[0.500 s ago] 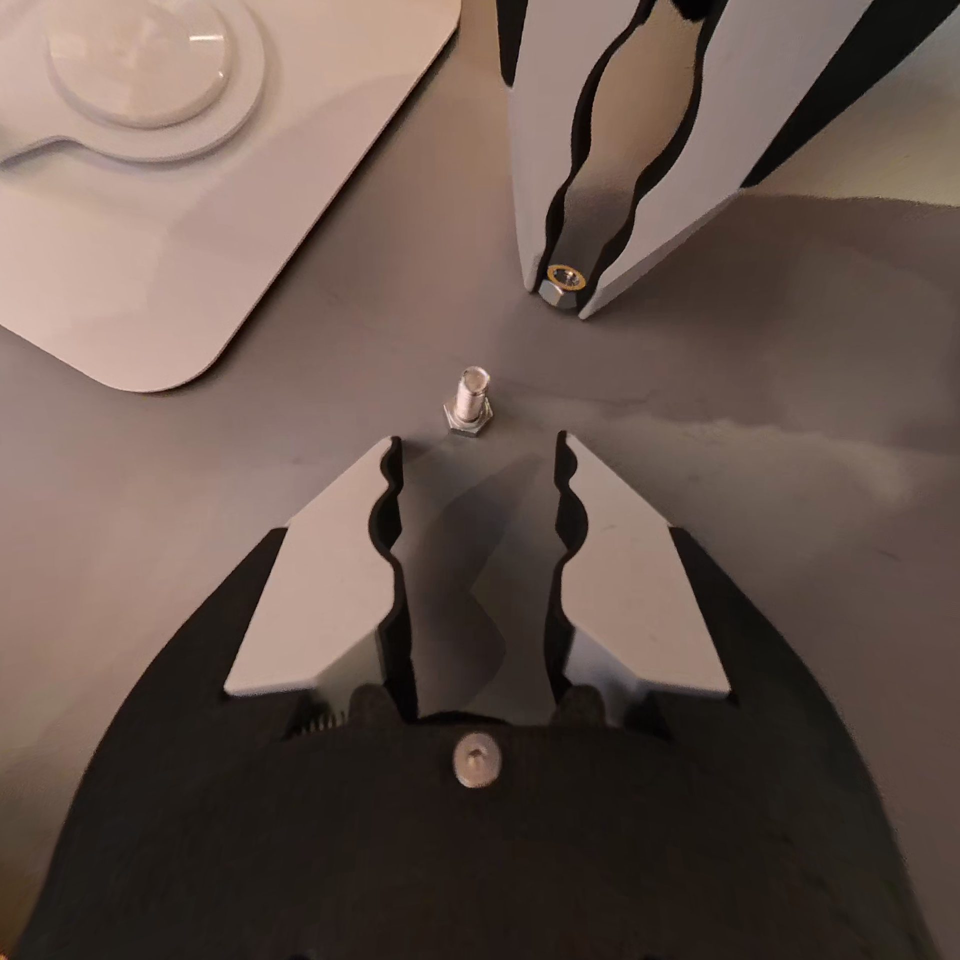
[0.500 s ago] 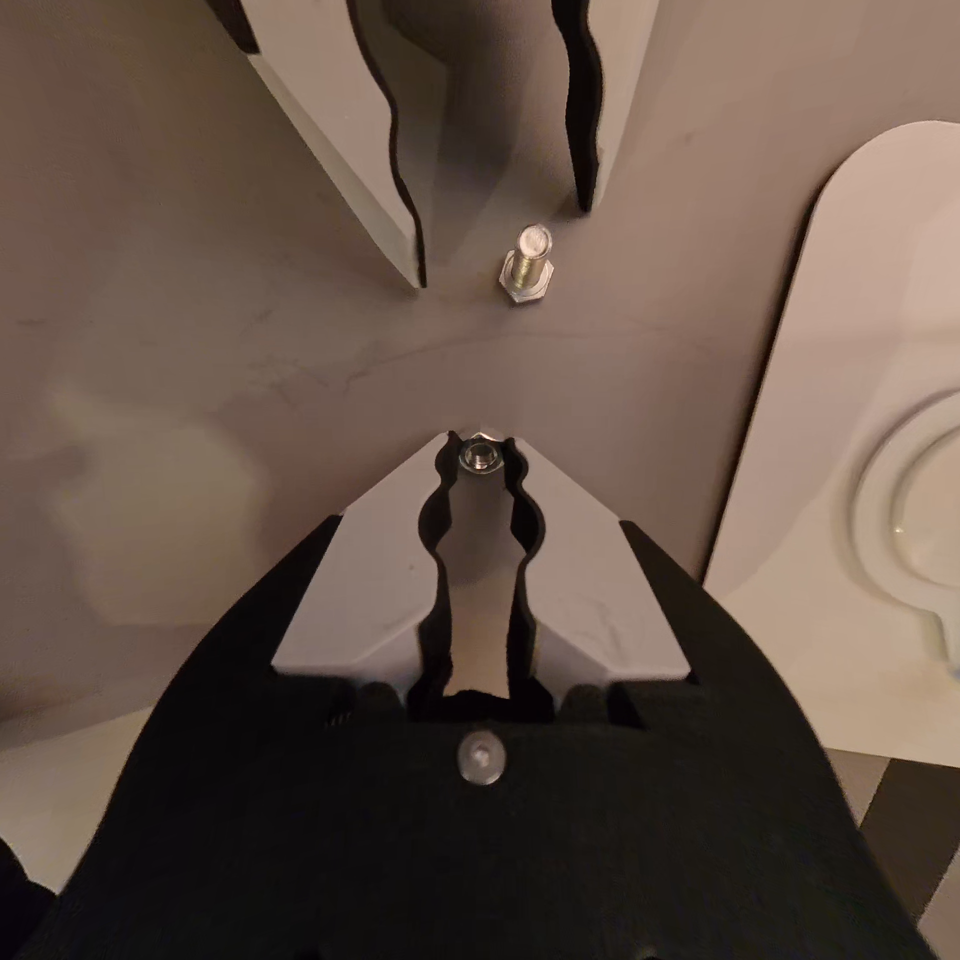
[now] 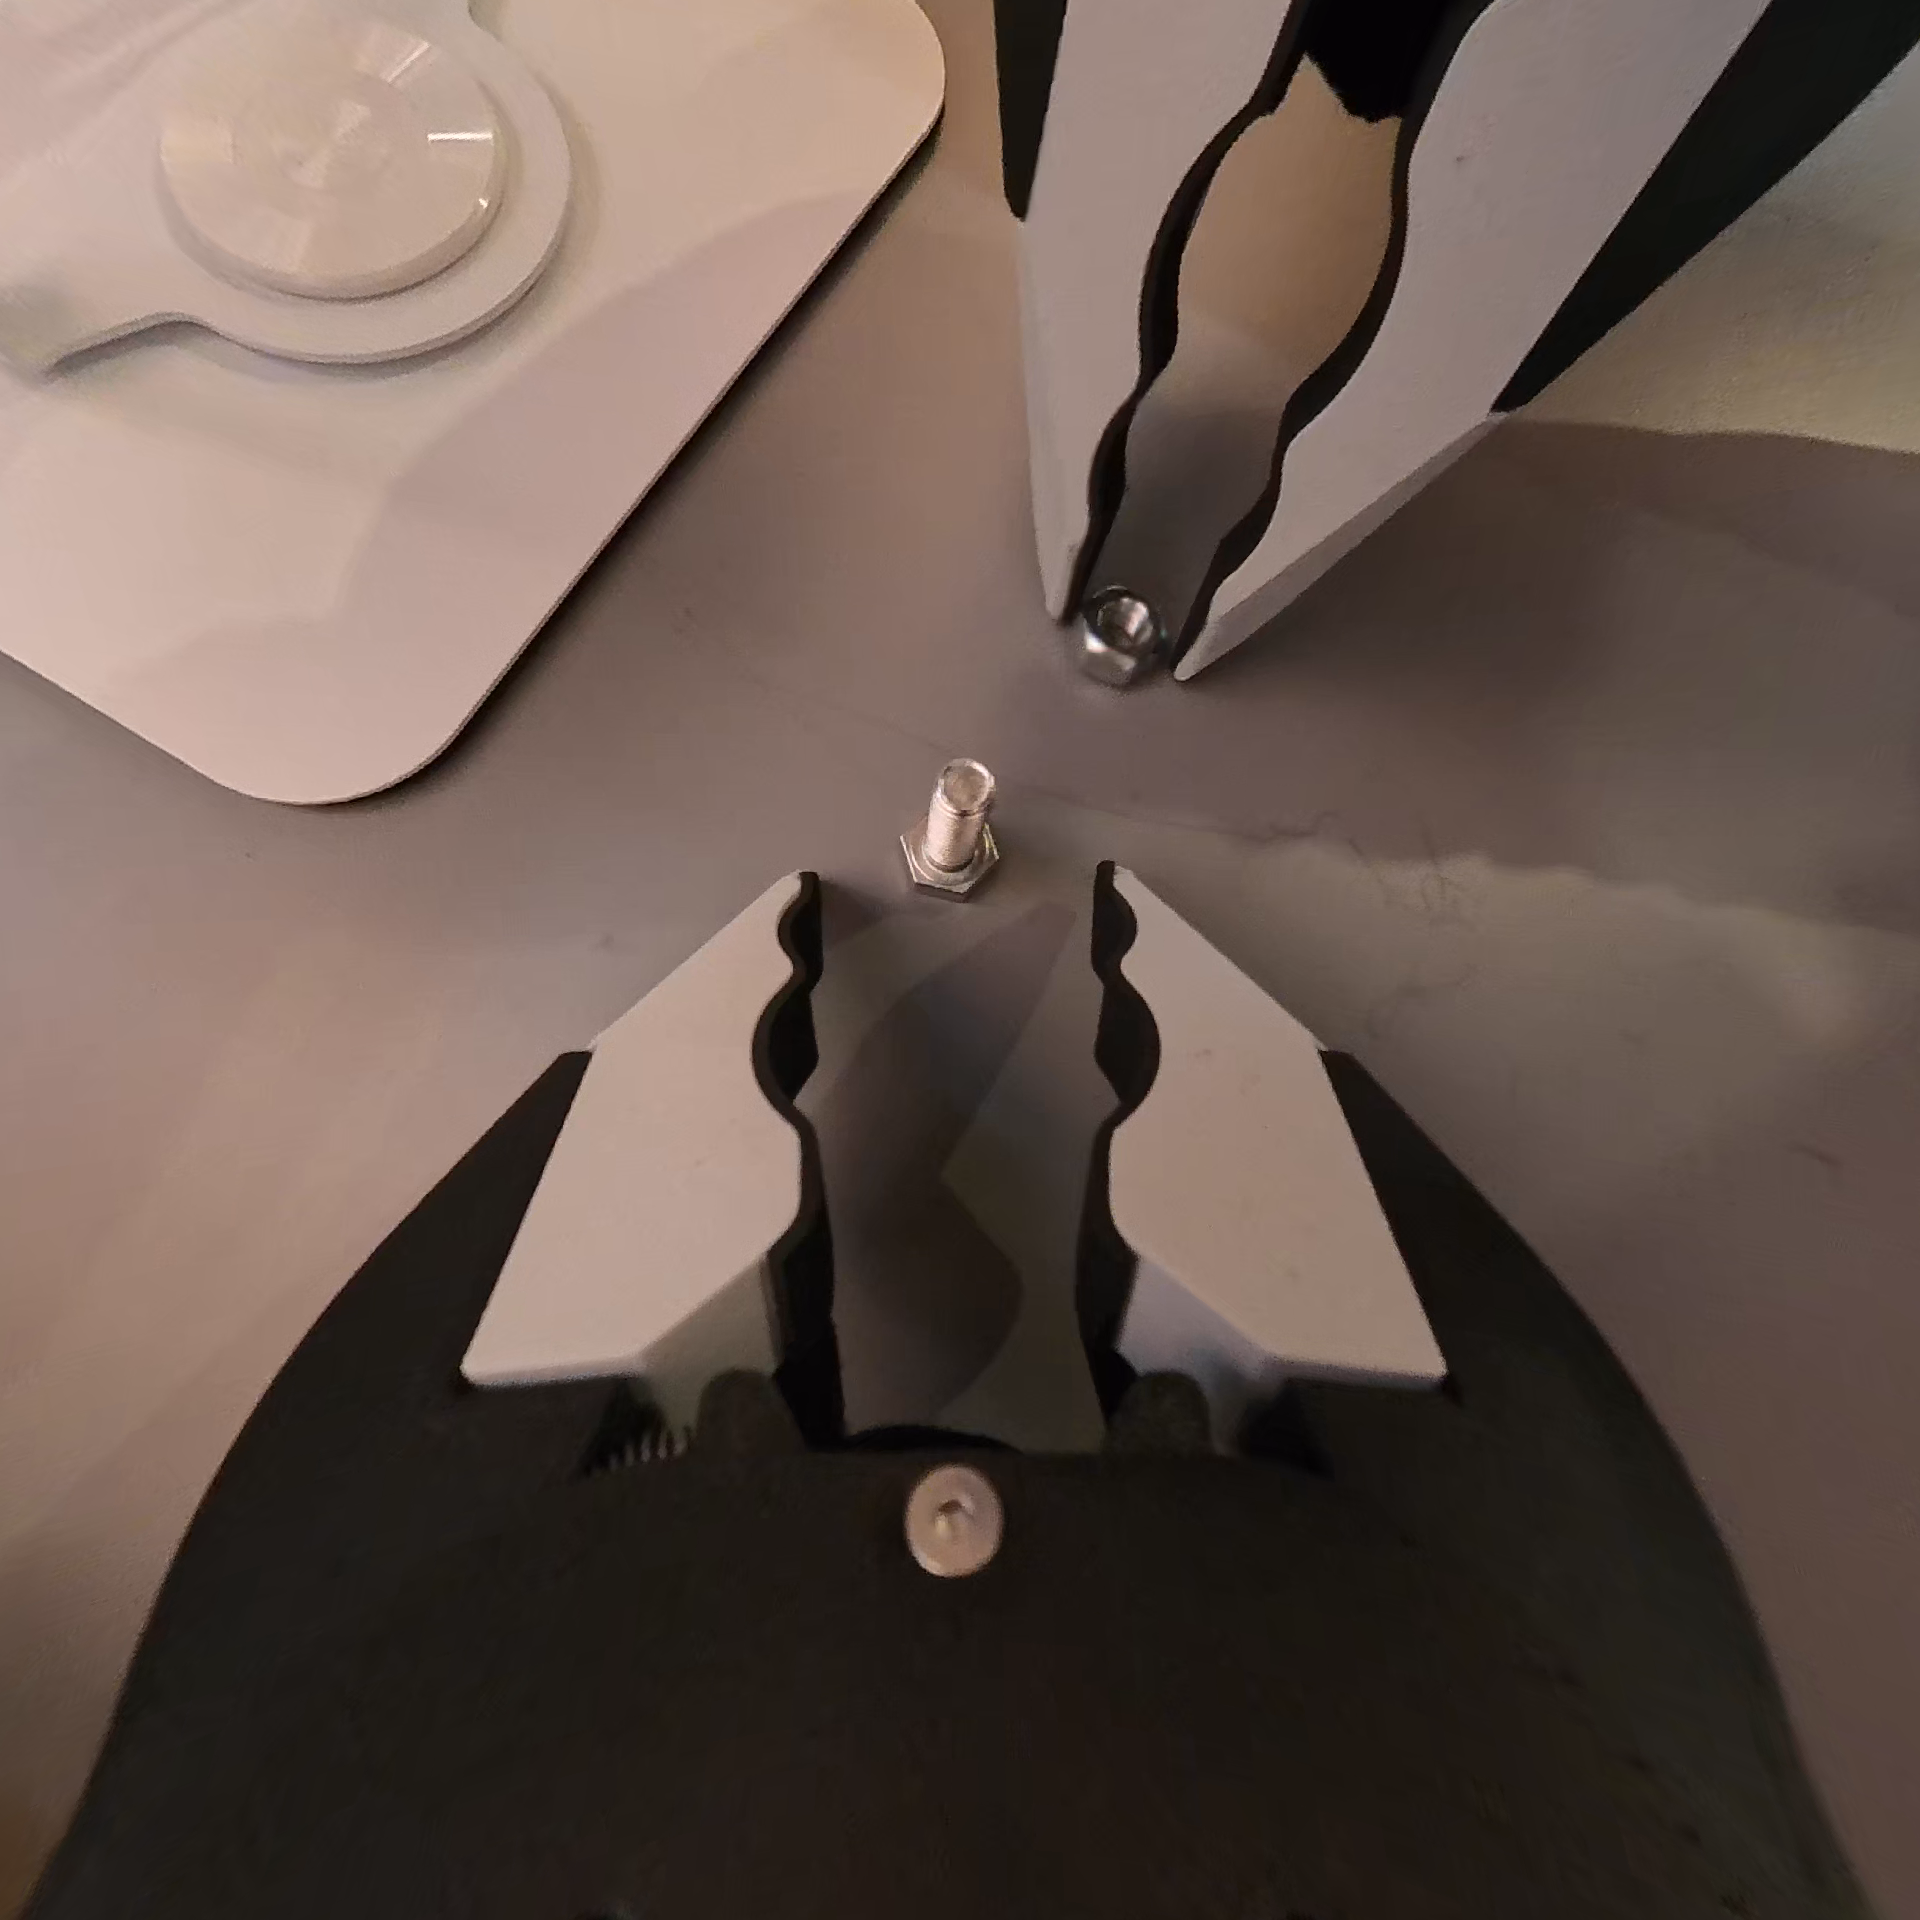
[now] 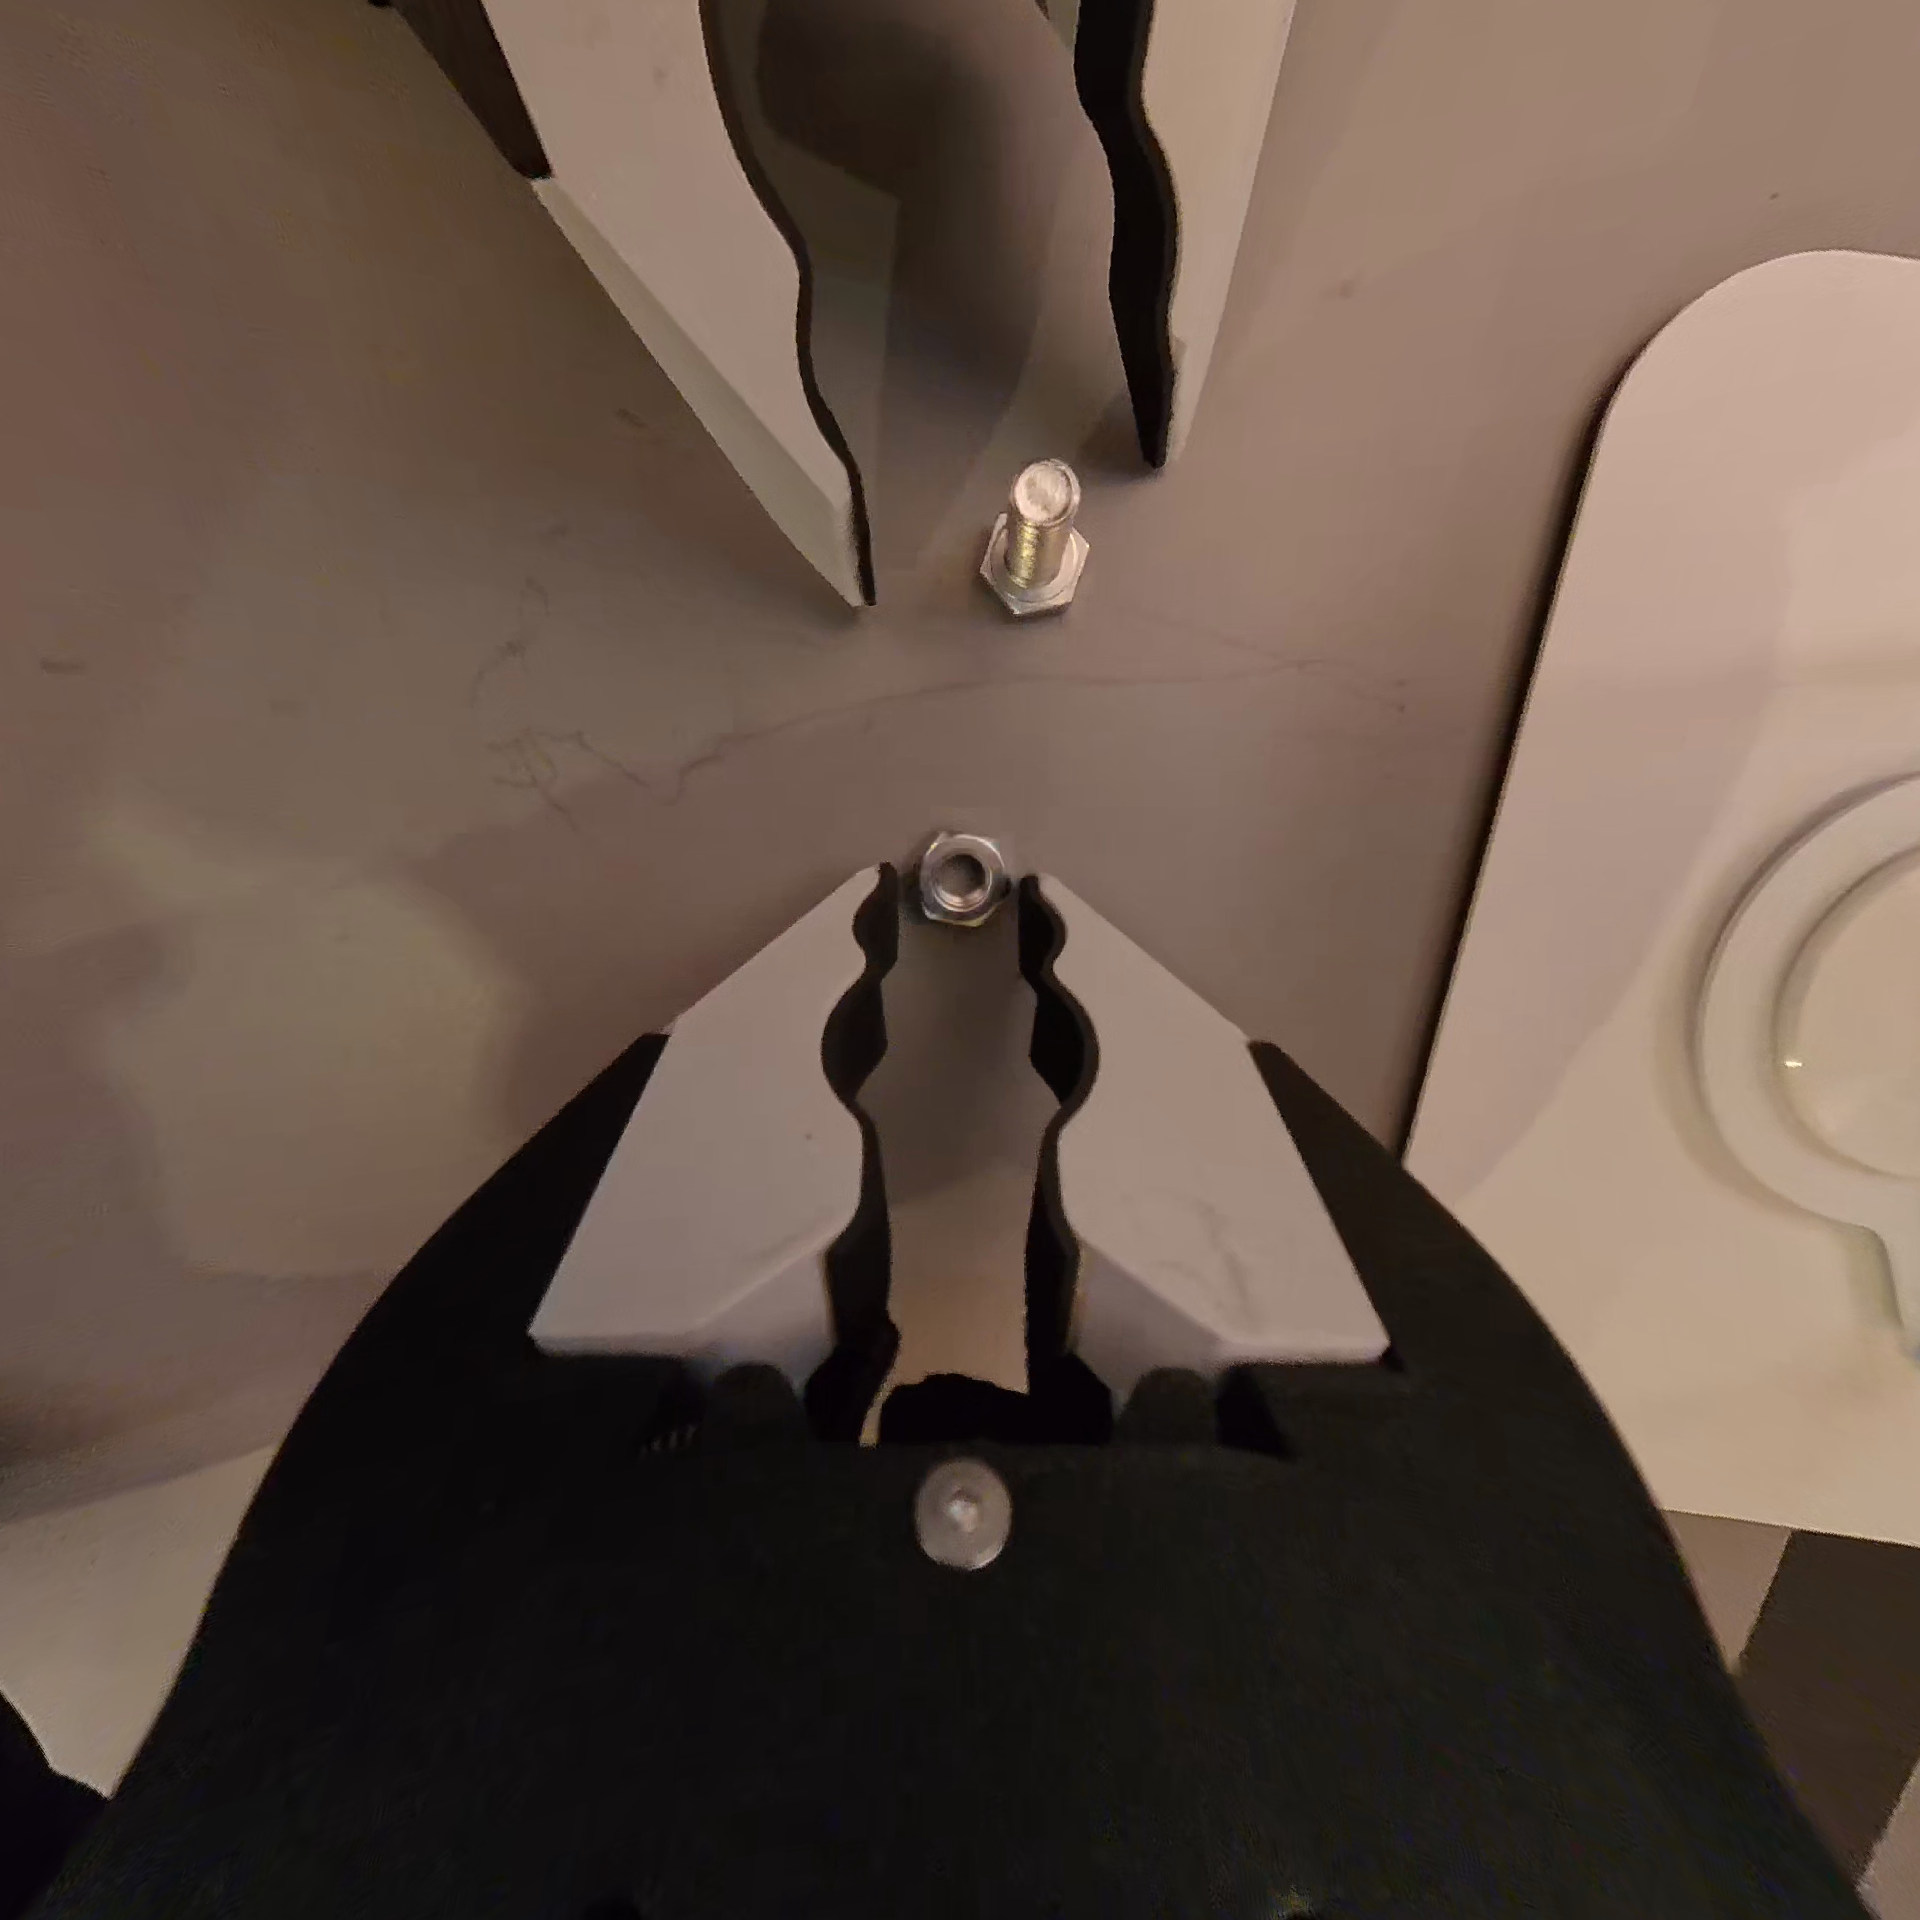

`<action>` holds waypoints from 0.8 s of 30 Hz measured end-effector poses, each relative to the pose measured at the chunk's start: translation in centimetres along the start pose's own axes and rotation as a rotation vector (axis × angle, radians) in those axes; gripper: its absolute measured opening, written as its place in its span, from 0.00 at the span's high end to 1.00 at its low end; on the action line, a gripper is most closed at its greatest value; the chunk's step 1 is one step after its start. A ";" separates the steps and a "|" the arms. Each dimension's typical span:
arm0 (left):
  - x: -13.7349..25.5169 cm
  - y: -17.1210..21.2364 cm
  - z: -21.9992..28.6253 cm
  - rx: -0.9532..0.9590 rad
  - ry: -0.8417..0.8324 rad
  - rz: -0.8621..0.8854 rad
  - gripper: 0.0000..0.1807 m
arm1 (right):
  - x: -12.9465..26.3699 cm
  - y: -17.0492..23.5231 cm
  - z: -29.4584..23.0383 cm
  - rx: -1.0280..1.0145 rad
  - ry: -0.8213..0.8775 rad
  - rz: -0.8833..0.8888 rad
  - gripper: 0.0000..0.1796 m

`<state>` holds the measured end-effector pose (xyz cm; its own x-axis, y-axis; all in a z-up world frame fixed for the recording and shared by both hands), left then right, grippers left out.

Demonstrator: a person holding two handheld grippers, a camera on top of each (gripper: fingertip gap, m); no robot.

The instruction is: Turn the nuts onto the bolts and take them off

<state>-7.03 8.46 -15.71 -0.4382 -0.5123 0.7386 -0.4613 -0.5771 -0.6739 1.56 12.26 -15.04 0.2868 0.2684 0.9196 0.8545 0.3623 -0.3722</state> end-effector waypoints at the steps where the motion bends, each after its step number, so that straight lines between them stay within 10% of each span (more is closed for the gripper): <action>1: 0.0 0.0 0.0 0.000 -0.001 0.000 0.72 | 0.1 -0.1 0.1 0.000 0.010 -0.001 0.88; 24: 0.2 0.2 -0.4 -0.016 -0.010 -0.002 0.72 | 0.2 -6.3 1.0 0.111 0.110 0.242 0.96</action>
<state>-7.51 8.51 -15.70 -0.4297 -0.5170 0.7403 -0.4748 -0.5680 -0.6722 -4.14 10.91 -12.63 0.5268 0.2623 0.8085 0.7048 0.3968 -0.5880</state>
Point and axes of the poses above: each gripper's, where its closed fingertips meet, x back along the fingers, y out of its underside, z = x × y across the jaws, the point moved 4 cm from there along x, back along the fingers, and after that the axes turned 5 degrees about -y, right-handed, at the moved point
